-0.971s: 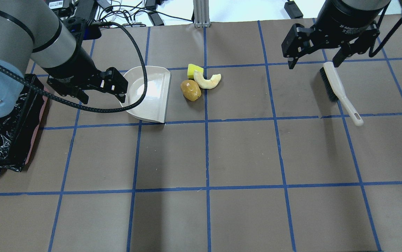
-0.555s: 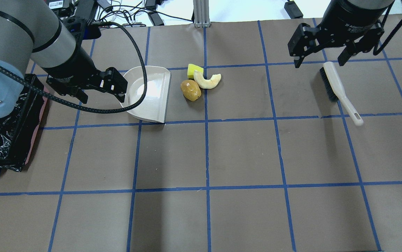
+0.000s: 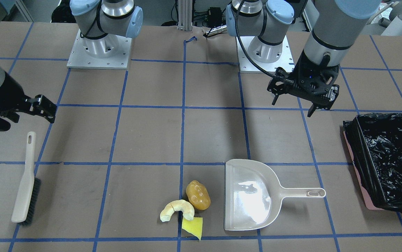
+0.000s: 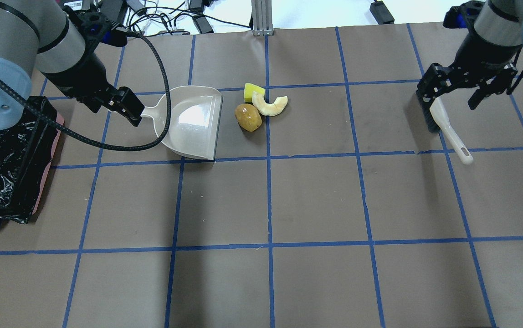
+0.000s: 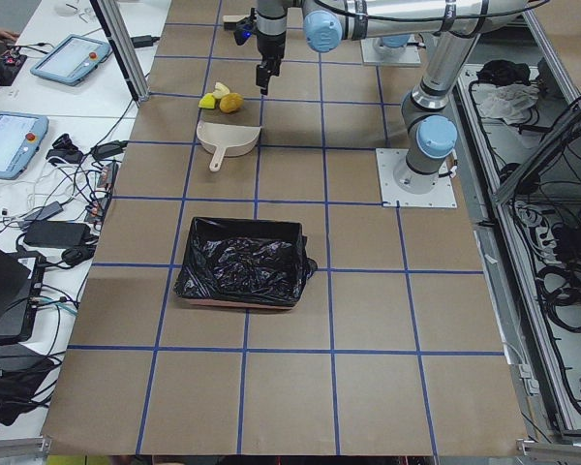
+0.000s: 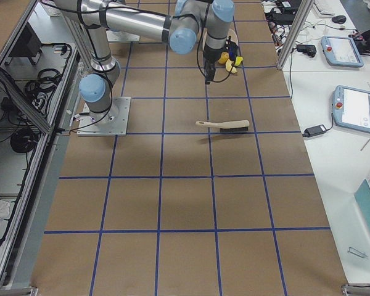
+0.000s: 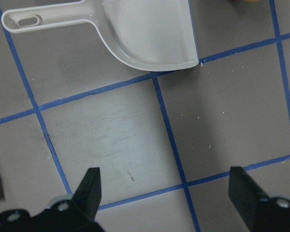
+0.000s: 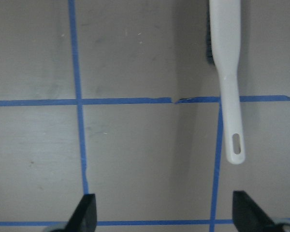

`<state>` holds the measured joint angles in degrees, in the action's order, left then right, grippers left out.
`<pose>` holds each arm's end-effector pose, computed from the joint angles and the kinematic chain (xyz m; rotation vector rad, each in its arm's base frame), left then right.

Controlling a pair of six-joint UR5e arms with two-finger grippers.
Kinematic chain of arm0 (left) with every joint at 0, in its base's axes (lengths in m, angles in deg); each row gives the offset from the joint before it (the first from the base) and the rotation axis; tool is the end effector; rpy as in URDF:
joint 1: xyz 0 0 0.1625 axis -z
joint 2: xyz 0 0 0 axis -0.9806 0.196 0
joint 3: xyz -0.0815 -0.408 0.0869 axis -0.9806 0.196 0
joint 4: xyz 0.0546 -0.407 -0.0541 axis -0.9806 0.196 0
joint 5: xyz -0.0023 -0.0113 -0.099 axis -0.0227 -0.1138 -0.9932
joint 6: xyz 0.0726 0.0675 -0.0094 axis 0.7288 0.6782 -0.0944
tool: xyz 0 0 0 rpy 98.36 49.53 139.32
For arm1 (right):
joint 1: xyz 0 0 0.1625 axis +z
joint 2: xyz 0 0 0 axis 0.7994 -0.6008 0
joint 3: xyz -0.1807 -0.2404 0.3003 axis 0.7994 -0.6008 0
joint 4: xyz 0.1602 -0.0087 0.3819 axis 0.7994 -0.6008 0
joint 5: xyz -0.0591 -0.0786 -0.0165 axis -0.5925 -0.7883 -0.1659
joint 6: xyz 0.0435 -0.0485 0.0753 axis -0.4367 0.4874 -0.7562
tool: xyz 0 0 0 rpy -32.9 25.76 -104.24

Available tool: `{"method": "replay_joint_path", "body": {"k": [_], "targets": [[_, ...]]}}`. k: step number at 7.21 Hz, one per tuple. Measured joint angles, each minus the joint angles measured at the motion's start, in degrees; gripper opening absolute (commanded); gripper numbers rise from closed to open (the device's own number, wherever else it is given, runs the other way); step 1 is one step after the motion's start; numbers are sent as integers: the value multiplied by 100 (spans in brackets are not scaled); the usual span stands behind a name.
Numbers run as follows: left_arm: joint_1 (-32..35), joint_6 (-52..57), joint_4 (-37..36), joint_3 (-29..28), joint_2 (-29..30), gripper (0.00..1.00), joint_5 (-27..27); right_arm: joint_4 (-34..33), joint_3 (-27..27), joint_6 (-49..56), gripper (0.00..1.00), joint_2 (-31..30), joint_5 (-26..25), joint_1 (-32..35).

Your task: Sweep and dump trash into bin

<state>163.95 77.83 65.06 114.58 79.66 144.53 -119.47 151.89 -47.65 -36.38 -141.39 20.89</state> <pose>-0.0907 -0.5163 0.4520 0.7311 3.0290 -0.1034 -0.0224 -0.5519 0.3900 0.0153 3.1333 0.1571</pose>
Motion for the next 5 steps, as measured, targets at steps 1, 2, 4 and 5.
{"method": "replay_joint_path", "body": {"k": [1,2,4,5], "targets": [[-81,858,-154,-179,286,98,-9,-340,120,318,100,320,-111,-314],[-114,1581,-253,-393,584,98,-22,-575,193,573,100,597,-176,-553],[-129,3008,-499,-742,1251,95,-42,-794,305,742,98,990,-324,-732],[-130,3814,-766,-858,1630,94,-56,-890,417,823,93,1153,-456,-752]]}}
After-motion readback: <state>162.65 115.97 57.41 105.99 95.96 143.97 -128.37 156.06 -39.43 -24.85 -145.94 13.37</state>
